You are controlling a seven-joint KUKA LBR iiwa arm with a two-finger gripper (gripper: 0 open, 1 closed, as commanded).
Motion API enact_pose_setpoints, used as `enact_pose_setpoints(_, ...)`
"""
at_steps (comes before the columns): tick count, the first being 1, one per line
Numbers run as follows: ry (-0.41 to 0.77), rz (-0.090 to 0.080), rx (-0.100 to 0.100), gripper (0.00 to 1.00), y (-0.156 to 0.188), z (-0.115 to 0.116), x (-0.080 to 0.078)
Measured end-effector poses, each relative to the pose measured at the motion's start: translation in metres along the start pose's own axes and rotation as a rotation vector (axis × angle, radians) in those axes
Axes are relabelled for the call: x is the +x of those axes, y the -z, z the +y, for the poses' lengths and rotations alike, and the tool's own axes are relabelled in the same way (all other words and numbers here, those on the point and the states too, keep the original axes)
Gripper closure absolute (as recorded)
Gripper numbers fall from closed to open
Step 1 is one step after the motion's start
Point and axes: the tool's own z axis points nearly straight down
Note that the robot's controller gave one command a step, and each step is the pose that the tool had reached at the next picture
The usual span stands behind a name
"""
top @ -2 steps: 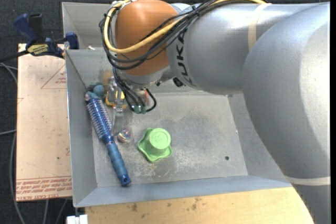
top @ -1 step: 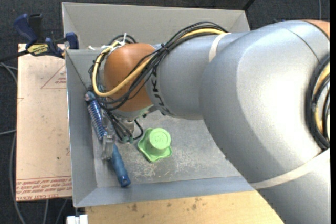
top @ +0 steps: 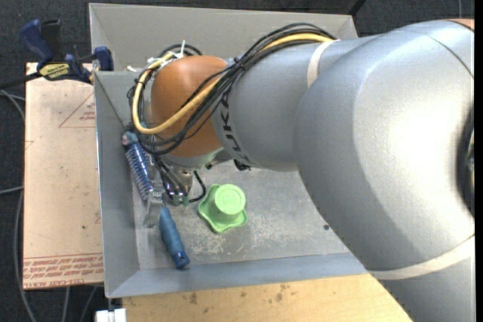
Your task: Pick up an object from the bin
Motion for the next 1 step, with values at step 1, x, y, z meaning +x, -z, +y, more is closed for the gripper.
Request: enact_pose_setpoints(1,-0.358,0.005,0.004,0.00,-0.0019,-0.0077,0.0127)
